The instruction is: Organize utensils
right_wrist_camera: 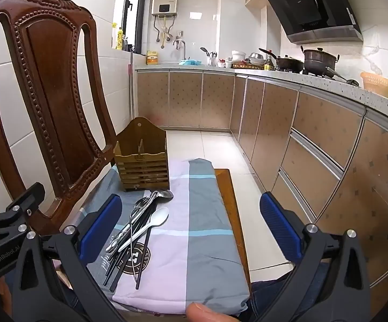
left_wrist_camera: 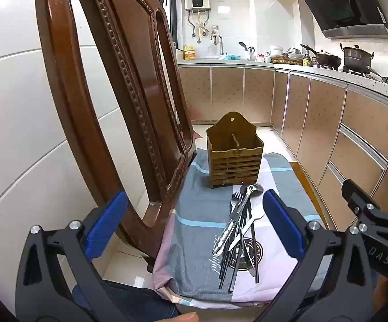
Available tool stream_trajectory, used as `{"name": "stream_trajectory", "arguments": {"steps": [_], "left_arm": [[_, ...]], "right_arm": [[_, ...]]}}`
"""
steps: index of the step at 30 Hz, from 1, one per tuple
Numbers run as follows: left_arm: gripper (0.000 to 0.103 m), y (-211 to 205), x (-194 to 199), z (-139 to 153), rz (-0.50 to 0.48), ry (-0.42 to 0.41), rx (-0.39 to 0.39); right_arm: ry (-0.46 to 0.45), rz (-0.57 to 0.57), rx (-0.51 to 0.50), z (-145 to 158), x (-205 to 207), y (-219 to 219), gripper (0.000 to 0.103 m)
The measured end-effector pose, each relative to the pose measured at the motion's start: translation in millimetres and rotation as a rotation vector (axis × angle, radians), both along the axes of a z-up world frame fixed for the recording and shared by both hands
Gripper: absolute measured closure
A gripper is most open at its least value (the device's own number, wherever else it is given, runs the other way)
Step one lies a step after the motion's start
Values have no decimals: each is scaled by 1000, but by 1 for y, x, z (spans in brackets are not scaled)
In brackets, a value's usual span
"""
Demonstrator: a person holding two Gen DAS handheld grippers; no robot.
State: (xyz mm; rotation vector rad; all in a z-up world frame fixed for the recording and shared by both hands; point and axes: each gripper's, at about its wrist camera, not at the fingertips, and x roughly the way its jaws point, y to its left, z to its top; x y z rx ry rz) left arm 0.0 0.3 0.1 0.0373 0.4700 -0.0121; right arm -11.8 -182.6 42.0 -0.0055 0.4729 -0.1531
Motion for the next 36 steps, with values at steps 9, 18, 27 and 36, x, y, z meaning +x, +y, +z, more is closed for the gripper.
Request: {"name": "stream_trajectory", "arguments": {"steps": [9, 18, 27, 36], "left_arm": [[3, 0, -1, 2, 4, -2, 5], [3, -1, -3, 2, 5, -1, 5], [3, 2, -1, -2, 4, 4, 9], [3, 2, -1, -2, 3, 5, 10]], "right_arm": [[1, 0, 5, 3, -2, 7, 3], [5, 2, -1, 3, -1, 8, 3], [6, 9, 3, 2, -2, 6, 3], [6, 8, 3, 1, -1, 6, 3]]}}
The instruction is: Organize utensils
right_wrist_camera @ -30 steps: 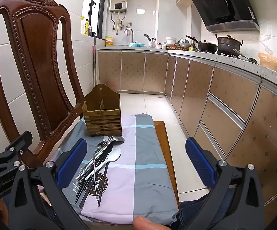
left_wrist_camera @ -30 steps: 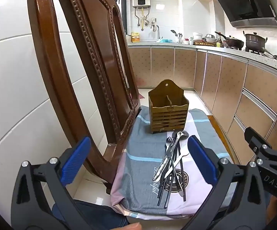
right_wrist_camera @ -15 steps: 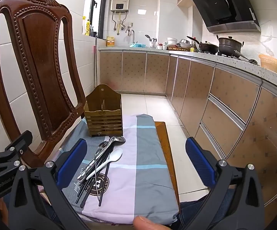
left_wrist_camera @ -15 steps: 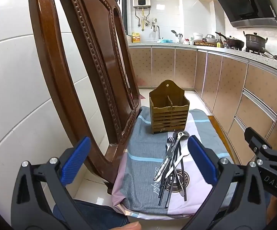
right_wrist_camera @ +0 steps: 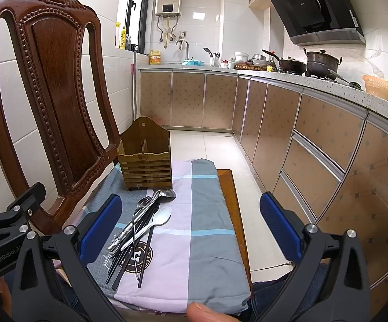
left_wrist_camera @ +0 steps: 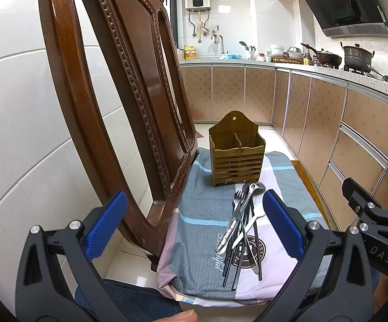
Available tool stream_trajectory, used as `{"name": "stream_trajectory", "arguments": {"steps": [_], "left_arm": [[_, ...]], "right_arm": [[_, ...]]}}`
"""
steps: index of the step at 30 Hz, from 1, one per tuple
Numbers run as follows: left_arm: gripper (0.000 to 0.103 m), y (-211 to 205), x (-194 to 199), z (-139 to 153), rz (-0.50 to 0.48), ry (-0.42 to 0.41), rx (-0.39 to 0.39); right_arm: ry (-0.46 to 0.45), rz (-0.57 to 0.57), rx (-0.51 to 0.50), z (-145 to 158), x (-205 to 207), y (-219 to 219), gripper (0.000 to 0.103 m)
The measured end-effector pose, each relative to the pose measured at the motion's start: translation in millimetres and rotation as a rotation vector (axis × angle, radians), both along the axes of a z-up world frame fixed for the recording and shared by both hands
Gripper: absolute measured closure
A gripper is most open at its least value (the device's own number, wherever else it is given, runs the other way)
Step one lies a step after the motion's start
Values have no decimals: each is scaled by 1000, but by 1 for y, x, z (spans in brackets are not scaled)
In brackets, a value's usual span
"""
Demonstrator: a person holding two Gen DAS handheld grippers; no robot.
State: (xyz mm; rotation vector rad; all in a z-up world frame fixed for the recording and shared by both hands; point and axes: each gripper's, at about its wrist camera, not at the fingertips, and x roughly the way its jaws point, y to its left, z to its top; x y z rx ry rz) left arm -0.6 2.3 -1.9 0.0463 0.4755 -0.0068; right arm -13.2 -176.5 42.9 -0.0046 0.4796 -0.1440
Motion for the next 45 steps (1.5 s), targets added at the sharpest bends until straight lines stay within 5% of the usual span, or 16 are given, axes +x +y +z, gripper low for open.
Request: {"name": "stream_trajectory", "arguments": {"steps": [45], "left_arm": [[3, -3, -2, -1, -3, 2, 5]], "right_arm": [[3, -5, 2, -3, 1, -1, 3]]}}
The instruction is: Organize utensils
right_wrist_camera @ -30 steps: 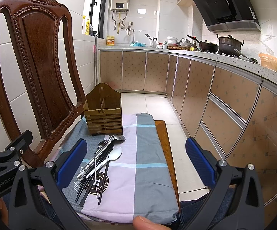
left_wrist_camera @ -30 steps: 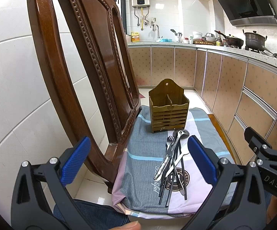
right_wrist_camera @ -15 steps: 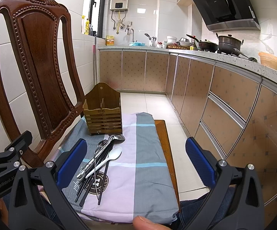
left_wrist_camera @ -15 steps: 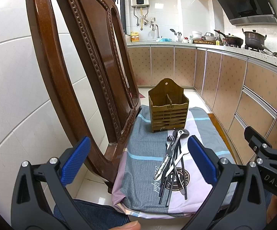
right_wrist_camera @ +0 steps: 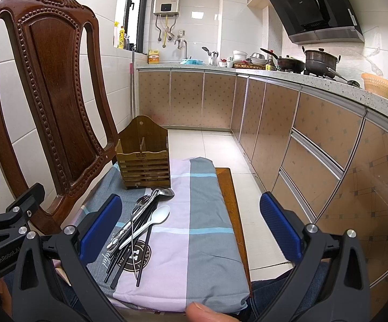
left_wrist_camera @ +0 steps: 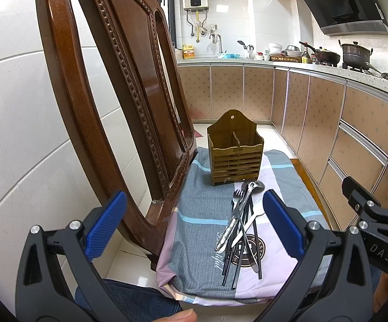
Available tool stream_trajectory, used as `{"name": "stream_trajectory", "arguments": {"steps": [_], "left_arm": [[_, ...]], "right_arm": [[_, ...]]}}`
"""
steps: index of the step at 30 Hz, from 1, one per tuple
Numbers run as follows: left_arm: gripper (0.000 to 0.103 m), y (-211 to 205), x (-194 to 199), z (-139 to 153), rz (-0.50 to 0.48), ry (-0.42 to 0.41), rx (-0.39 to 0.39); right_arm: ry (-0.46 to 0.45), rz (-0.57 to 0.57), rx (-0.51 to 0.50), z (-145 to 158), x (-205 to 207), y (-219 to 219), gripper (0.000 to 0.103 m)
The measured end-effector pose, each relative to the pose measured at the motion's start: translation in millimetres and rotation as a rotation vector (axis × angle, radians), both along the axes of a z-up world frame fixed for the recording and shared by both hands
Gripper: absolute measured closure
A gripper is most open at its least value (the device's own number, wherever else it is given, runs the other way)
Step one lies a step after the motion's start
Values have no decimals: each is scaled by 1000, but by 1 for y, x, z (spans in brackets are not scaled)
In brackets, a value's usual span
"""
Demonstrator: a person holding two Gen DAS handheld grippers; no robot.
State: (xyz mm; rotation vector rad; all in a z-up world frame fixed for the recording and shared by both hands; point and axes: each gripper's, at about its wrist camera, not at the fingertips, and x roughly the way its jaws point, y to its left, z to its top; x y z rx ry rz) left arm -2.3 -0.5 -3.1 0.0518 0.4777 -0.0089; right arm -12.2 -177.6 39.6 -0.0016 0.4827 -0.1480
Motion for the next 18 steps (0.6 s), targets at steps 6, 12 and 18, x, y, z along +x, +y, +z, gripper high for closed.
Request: {"name": "stream_trajectory", "arguments": {"steps": [6, 12, 18], "left_arm": [[3, 0, 0, 0, 1, 1, 1], [3, -1, 0, -3, -2, 3, 4], [3, 1, 3, -7, -7, 10, 0]], "right_arm": [[1, 0, 0, 0, 0, 0, 3], [3, 0, 4, -4, -1, -2, 3], [2, 3, 2, -7, -1, -4, 3]]}}
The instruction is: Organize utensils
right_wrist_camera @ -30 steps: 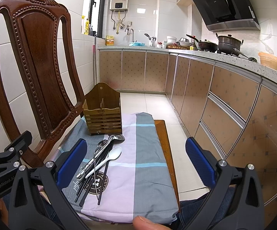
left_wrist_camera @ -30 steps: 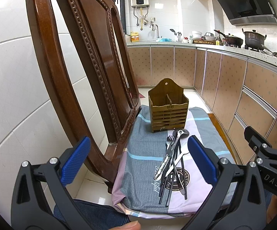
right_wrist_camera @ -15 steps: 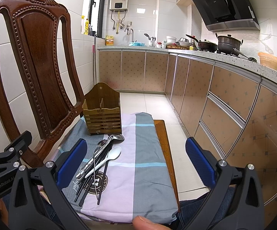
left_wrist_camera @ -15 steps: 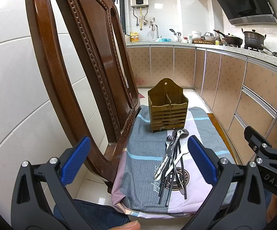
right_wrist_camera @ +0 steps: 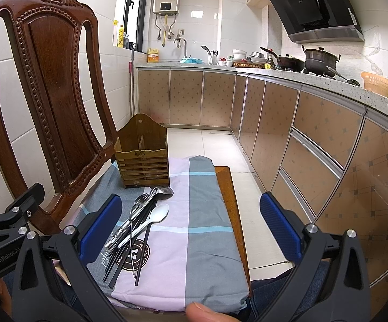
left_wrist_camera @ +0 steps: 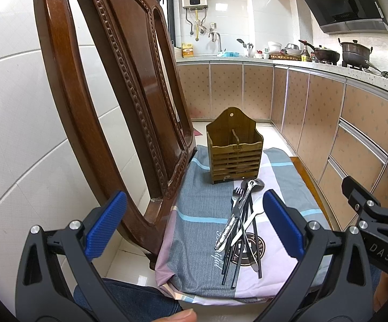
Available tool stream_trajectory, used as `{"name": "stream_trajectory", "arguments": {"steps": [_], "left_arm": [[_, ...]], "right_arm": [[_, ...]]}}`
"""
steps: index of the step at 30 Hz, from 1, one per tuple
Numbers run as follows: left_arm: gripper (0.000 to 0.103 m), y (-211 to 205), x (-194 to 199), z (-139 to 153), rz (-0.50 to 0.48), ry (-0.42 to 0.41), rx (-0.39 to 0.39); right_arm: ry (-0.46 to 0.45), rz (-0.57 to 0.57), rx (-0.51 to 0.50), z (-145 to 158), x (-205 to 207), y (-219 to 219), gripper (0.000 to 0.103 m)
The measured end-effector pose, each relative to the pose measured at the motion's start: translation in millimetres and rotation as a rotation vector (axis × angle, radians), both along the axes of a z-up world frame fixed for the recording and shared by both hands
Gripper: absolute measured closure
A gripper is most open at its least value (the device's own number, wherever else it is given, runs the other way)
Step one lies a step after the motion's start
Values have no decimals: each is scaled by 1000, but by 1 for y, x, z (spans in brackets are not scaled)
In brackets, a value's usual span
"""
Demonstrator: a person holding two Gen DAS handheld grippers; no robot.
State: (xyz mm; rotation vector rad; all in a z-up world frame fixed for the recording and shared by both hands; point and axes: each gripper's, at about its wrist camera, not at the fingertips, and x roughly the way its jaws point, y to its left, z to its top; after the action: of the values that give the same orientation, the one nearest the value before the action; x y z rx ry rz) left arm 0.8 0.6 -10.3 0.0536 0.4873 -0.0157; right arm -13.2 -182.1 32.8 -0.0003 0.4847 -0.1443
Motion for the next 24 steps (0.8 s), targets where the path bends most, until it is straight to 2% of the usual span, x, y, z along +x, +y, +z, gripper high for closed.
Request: {"name": "stream_trajectory", "arguments": {"steps": [4, 5, 8, 13, 15, 17, 19, 20, 21, 24], "left_arm": [[3, 4, 6, -4, 6, 19, -17], [3, 6, 9, -7, 11, 29, -23], [3, 8, 19, -18, 14, 72, -34], [3, -3, 38, -38, -49, 141, -32], [7, -10, 49, -50, -73, 186, -32], [20, -15, 62, -63, -77, 231, -29], [37, -20, 78, -74, -81, 276, -34], [41, -21, 90, -81, -75, 309, -33], [44, -23, 100, -87, -72, 332, -30], [46, -32, 133, -100, -89, 387, -18]], "right_arm": [[-37, -41, -71, -3, 8, -6, 3], [-15, -57, -73, -9, 15, -13, 3], [153, -61, -120, -37, 43, -22, 3], [313, -37, -73, -83, 79, -40, 3], [359, 18, -37, -99, 98, -42, 7], [393, 49, 10, -108, 114, -40, 23], [438, 76, 92, -119, 142, -44, 35], [453, 91, 118, -120, 152, -41, 41], [475, 114, 152, -125, 167, -40, 42], [528, 156, 179, -136, 200, -34, 51]]}}
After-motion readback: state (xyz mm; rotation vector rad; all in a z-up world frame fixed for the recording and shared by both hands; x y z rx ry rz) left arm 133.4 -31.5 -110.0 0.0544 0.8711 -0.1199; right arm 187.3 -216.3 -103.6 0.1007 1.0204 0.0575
